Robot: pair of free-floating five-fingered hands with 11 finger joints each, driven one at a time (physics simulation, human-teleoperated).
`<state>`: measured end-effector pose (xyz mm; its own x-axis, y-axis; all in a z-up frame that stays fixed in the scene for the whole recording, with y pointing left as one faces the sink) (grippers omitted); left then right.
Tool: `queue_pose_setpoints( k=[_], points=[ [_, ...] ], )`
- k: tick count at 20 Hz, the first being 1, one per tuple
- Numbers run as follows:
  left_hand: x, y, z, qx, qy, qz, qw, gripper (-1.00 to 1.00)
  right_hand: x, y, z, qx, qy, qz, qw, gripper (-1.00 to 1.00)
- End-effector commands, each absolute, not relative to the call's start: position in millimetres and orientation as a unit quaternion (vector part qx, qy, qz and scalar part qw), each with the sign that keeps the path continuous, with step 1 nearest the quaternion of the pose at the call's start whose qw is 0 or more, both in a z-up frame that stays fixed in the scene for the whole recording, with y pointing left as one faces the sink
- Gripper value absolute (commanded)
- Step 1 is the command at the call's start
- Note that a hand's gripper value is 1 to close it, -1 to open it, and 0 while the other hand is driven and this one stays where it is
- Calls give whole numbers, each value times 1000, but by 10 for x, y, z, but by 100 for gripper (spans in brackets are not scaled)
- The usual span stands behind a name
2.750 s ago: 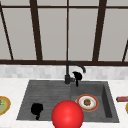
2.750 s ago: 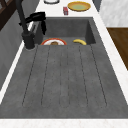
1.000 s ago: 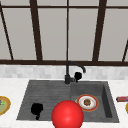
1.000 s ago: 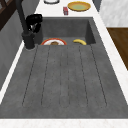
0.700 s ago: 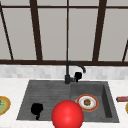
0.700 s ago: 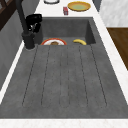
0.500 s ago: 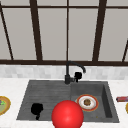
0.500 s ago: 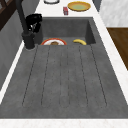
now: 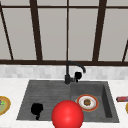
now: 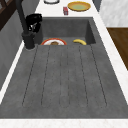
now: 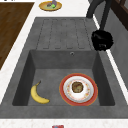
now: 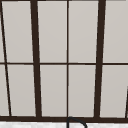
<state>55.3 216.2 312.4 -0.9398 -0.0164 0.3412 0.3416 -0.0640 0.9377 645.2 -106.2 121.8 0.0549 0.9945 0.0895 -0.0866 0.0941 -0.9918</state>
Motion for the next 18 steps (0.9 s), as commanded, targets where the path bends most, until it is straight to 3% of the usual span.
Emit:
queue_pose_setpoints(
  k=[1, 18],
  points=[
    [553, 2162, 3124, -121, -673, -719, 124, 0, 6608, -750, 1218, -475, -485, 487, 549, 100],
    [553, 2162, 3124, -121, -673, -719, 124, 0, 6610, -727, 1235, -489, -473, 494, 541, 100]
  ],
)
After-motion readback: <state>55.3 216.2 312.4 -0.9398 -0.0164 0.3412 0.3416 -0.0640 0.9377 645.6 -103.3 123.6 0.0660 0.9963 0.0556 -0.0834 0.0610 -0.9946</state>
